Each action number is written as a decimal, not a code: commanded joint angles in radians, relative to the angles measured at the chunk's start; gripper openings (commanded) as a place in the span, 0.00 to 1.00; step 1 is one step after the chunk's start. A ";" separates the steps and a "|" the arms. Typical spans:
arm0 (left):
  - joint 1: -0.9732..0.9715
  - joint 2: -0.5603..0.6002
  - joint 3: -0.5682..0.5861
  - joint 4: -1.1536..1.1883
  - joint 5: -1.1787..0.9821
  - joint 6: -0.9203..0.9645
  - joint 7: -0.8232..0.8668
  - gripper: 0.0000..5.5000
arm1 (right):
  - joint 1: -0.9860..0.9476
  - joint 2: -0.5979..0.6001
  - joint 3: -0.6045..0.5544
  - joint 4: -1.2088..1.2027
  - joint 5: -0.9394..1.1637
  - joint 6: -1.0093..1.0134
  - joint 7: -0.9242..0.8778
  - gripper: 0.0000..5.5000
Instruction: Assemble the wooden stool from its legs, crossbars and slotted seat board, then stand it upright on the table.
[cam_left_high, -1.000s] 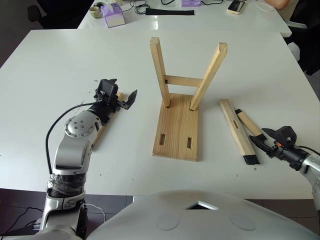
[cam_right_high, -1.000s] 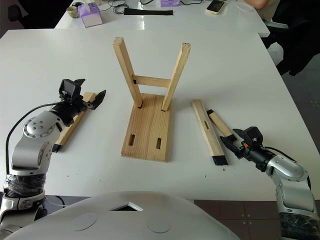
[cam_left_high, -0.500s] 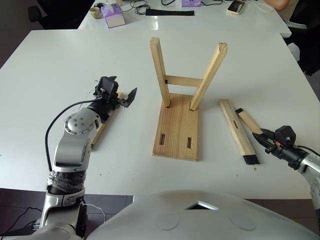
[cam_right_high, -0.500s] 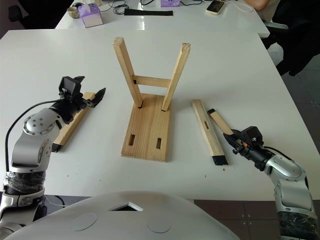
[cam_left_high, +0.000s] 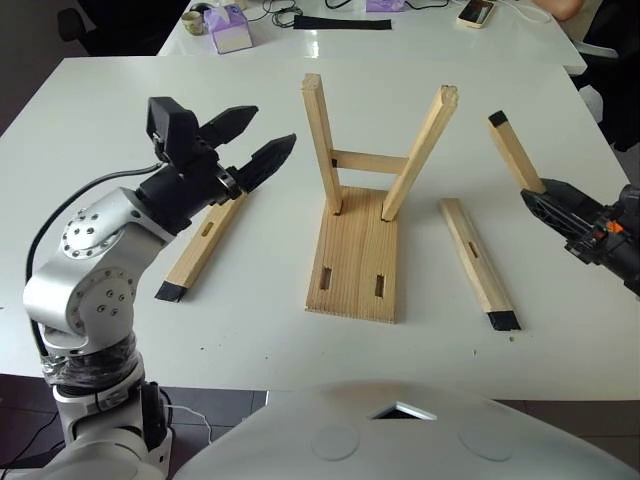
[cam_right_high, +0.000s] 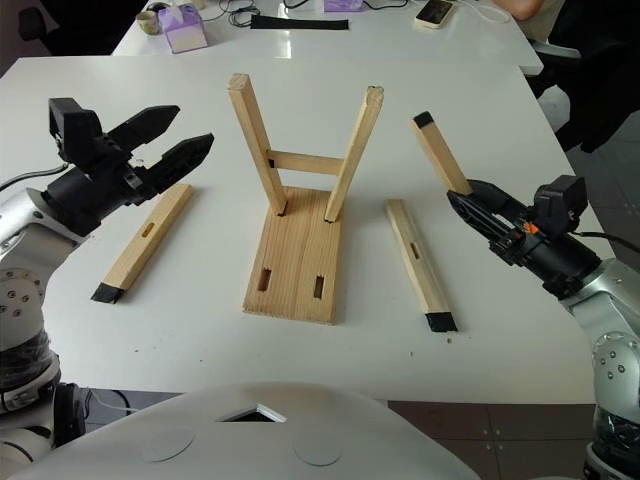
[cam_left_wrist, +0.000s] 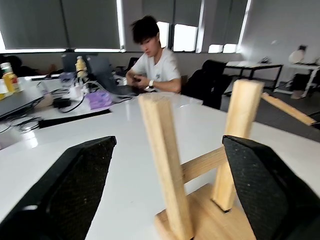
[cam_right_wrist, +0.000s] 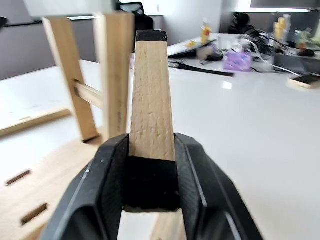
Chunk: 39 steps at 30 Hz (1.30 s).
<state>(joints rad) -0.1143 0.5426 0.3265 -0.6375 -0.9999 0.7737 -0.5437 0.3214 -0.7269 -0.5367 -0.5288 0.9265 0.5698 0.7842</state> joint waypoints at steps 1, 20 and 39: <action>-0.026 0.067 -0.005 -0.066 -0.362 0.092 0.011 0.61 | -0.083 -0.118 -0.005 -0.107 0.258 0.123 0.078 0.24; -0.147 0.112 -0.201 0.009 -0.477 0.101 -0.054 0.61 | -0.395 -0.159 0.310 -0.063 0.430 0.281 0.100 0.24; -0.147 0.101 -0.237 -0.004 -0.487 0.073 -0.038 0.48 | -0.431 -0.099 0.397 -0.071 0.392 0.281 0.078 0.24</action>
<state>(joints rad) -0.2625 0.6374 0.1028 -0.6350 -1.4958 0.8476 -0.5858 -0.0948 -0.8278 -0.1445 -0.5936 1.3324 0.8473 0.8687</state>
